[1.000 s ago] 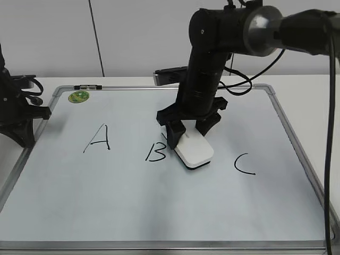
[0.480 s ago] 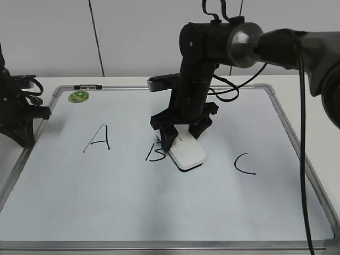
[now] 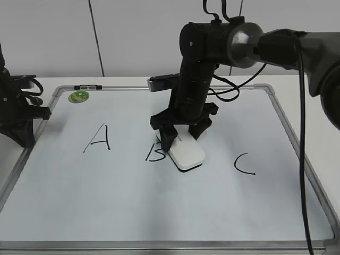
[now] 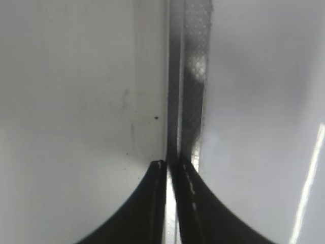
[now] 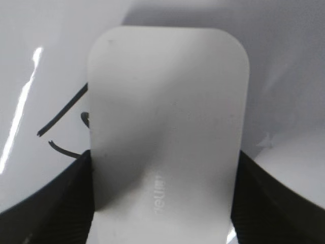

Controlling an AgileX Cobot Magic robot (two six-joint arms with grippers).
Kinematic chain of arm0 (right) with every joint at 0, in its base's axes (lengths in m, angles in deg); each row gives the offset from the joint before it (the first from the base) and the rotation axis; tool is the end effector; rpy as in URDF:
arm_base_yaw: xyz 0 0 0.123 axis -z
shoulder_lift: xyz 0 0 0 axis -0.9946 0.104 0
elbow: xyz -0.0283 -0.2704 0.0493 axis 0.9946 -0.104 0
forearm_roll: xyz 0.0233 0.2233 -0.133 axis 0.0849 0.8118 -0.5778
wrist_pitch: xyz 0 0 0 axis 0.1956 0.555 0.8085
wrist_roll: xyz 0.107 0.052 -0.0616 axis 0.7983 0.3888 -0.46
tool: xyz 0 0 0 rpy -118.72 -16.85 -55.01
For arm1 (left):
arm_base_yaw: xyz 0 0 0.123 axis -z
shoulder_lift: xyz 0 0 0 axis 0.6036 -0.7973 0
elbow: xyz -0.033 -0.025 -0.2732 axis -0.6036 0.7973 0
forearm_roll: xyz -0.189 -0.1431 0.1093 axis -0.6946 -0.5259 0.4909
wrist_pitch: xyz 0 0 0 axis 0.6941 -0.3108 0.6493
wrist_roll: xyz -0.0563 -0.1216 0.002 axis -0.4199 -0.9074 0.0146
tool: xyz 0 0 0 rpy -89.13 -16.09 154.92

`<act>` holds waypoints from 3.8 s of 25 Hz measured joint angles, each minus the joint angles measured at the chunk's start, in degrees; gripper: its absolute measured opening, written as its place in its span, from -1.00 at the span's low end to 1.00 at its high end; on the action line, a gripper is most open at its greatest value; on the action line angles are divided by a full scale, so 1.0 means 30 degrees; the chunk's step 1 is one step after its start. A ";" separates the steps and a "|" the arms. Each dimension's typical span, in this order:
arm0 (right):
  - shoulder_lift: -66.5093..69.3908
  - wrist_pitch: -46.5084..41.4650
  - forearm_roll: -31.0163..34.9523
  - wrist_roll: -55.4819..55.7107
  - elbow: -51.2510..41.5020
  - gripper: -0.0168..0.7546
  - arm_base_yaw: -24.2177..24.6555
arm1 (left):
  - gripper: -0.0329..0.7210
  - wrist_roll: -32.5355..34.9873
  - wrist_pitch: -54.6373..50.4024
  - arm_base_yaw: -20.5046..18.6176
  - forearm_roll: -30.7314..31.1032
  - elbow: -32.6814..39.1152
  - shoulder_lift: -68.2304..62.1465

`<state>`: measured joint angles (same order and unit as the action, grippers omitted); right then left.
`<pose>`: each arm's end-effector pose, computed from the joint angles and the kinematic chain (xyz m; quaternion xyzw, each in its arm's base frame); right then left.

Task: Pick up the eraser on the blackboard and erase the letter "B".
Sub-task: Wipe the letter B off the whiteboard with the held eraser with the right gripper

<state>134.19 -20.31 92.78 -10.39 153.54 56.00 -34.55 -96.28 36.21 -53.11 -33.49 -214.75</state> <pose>0.4225 0.2514 0.1010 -0.2555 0.9621 0.0937 0.0183 0.4297 -0.0028 0.0758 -0.0405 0.9983 -0.0366 0.0187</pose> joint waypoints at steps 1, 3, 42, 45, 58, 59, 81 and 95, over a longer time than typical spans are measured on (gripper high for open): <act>0.0000 0.0000 0.0000 0.0035 0.0000 0.41 0.0000 | -0.83 0.0035 0.0000 0.0000 0.0000 0.0000 0.0000; 0.0000 0.0000 0.0014 0.0035 0.0000 0.41 0.0000 | -0.83 0.0067 0.0000 0.0000 0.0000 0.0000 0.0000; 0.0102 0.0034 0.0113 0.0499 0.0087 0.41 -0.2480 | -0.83 0.0106 0.0000 0.0000 0.0000 0.0000 0.0000; 0.0102 0.0068 -0.0265 0.0800 0.0087 0.41 -0.2518 | -0.83 0.0106 0.0000 0.0000 0.0000 0.0000 0.0000; 0.0102 0.0068 -0.0468 0.1009 0.0087 0.41 -0.2366 | -0.83 0.0106 0.0034 0.0000 -0.0100 0.0000 0.0000; 0.0102 0.0068 -0.0468 0.1045 0.0087 0.41 -0.2331 | -0.83 0.0106 0.0034 0.0000 -0.0112 0.0000 0.0000; 0.0102 0.0068 -0.0717 0.1290 0.0099 0.41 -0.2252 | -0.84 0.0143 0.0066 0.0000 0.0086 0.0000 0.0000; 0.0066 0.0068 -0.1809 0.1802 0.0099 0.41 -0.1047 | -0.85 0.0143 0.0066 0.0000 0.0086 0.0000 0.0000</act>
<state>134.39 -20.10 87.36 -4.98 153.84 52.86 -34.12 -96.09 36.21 -52.86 -33.49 -214.75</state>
